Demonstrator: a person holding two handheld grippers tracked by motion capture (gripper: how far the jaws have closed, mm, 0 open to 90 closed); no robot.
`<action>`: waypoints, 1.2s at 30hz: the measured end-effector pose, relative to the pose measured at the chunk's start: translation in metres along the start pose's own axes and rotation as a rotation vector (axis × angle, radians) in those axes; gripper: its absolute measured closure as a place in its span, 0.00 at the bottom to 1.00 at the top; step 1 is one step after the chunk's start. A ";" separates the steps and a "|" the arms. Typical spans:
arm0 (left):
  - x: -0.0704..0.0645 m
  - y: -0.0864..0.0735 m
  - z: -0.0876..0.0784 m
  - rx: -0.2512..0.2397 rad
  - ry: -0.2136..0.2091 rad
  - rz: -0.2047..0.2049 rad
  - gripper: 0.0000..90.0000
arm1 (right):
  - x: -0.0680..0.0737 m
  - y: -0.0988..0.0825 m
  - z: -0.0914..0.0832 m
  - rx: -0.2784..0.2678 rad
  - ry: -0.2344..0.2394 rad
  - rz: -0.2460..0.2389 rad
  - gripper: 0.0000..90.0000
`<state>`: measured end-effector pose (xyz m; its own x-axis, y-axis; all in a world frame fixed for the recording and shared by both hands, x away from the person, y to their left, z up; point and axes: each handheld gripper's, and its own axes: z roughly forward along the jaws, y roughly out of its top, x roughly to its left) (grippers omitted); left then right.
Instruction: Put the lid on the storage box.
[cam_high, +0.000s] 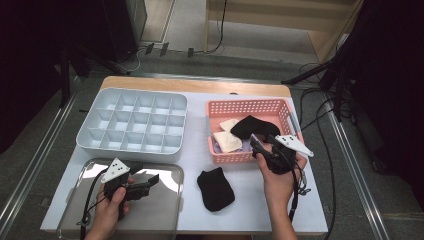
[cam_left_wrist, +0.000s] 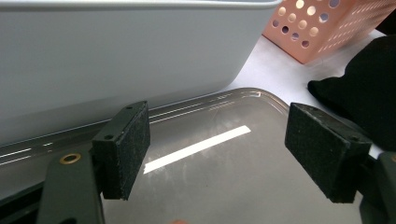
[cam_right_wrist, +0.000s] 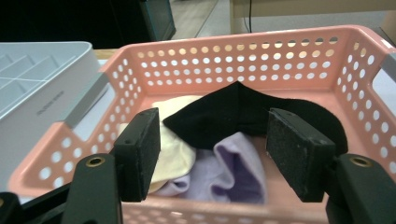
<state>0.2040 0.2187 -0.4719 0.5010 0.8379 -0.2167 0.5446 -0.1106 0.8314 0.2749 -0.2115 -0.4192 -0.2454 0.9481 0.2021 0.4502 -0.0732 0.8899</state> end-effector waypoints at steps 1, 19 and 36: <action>0.000 0.000 0.000 -0.002 -0.001 -0.002 0.26 | -0.001 0.001 0.002 0.004 -0.006 0.001 0.41; 0.001 0.000 0.000 -0.004 -0.001 -0.003 0.26 | -0.023 0.020 0.048 0.092 -0.114 0.030 0.44; 0.001 0.000 -0.001 -0.008 -0.005 -0.010 0.26 | -0.036 0.010 0.078 0.164 -0.211 0.085 0.54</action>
<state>0.2041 0.2202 -0.4721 0.4993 0.8360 -0.2277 0.5440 -0.0980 0.8333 0.3549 -0.2224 -0.4491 -0.0245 0.9855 0.1681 0.5988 -0.1201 0.7919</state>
